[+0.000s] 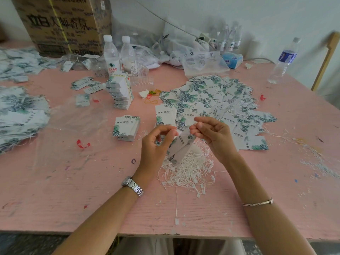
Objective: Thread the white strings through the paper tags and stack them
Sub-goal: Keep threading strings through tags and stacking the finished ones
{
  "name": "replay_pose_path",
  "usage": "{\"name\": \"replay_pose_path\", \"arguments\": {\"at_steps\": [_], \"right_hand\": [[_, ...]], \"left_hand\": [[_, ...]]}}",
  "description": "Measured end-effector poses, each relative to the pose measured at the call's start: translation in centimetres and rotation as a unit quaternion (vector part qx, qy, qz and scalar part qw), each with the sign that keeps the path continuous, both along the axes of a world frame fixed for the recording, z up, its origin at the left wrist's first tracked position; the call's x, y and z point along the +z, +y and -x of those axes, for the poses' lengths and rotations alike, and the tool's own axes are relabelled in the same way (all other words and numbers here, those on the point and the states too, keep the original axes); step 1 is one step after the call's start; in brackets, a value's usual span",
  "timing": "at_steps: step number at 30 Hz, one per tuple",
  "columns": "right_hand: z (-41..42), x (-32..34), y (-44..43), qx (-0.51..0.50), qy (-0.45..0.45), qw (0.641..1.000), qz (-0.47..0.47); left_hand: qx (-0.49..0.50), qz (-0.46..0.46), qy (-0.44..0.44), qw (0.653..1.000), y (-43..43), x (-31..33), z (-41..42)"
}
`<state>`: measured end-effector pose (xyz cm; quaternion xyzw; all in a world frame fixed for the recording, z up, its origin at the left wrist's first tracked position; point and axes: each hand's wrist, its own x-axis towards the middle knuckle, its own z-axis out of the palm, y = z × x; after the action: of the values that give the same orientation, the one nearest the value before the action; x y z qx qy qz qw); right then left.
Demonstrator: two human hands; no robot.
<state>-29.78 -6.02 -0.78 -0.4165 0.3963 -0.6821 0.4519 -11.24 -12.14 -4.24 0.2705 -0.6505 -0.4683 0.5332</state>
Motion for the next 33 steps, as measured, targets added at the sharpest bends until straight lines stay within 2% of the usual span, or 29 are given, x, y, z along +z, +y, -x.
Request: {"name": "replay_pose_path", "arguments": {"at_steps": [8, 17, 29, 33], "right_hand": [[-0.4, 0.0, 0.0, -0.002, 0.070, 0.997, 0.028], [-0.4, -0.4, -0.2, -0.024, 0.106, 0.994, 0.023], [-1.7, -0.1, 0.0, -0.069, 0.254, 0.964, 0.026], [-1.8, -0.2, 0.0, -0.079, 0.270, 0.959, 0.020]], "left_hand": [[-0.022, 0.015, -0.022, 0.999, 0.2, 0.1, 0.1], [-0.017, 0.043, -0.018, 0.999, 0.2, -0.1, 0.0], [-0.020, 0.087, -0.032, 0.996, 0.1, -0.3, 0.2], [-0.020, 0.106, -0.034, 0.994, 0.0, -0.4, 0.3]]}}
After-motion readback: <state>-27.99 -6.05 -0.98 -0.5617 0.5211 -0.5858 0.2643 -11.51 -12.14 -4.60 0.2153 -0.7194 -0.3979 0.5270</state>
